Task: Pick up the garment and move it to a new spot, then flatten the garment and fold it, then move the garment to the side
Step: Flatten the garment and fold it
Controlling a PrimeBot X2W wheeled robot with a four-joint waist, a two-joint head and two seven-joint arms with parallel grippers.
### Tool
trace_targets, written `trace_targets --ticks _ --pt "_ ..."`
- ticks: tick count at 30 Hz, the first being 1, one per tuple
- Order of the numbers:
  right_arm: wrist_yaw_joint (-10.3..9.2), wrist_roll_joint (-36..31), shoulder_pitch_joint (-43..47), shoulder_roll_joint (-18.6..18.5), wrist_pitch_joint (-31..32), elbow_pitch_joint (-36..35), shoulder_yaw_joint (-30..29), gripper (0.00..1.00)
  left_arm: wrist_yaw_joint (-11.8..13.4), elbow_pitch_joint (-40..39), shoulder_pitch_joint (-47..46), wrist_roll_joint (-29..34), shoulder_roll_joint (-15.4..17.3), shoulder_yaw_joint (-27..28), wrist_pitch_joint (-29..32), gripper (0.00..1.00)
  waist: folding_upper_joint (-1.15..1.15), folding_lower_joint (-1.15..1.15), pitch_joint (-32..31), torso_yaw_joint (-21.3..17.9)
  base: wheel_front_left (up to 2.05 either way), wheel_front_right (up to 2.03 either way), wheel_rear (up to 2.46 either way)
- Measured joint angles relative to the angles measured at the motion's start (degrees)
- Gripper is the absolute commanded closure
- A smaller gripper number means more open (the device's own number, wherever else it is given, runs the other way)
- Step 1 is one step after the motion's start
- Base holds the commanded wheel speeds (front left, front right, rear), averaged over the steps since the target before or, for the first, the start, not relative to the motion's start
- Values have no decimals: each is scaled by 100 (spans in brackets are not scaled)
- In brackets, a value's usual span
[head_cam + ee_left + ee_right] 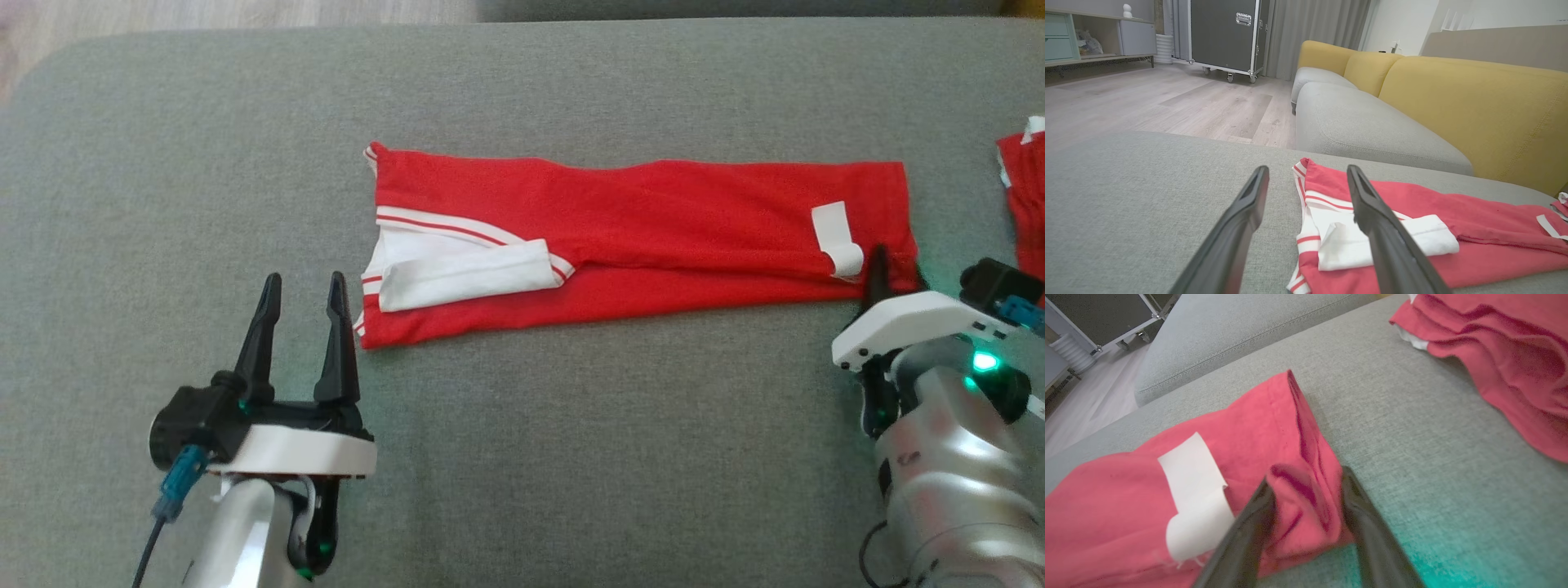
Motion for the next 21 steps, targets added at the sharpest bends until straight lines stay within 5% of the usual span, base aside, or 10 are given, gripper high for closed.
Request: trace_targets --ticks 7,21 --pt "0 -435 -10 11 -87 -199 -89 100 -14 3 -2 43 -13 116 0 0 0 0 -95 -143 0 0 0" --pt "-1 -771 348 -525 -126 -826 -394 100 7 -46 64 -75 -20 151 0 0 0 -1 -516 -308 0 0 0"
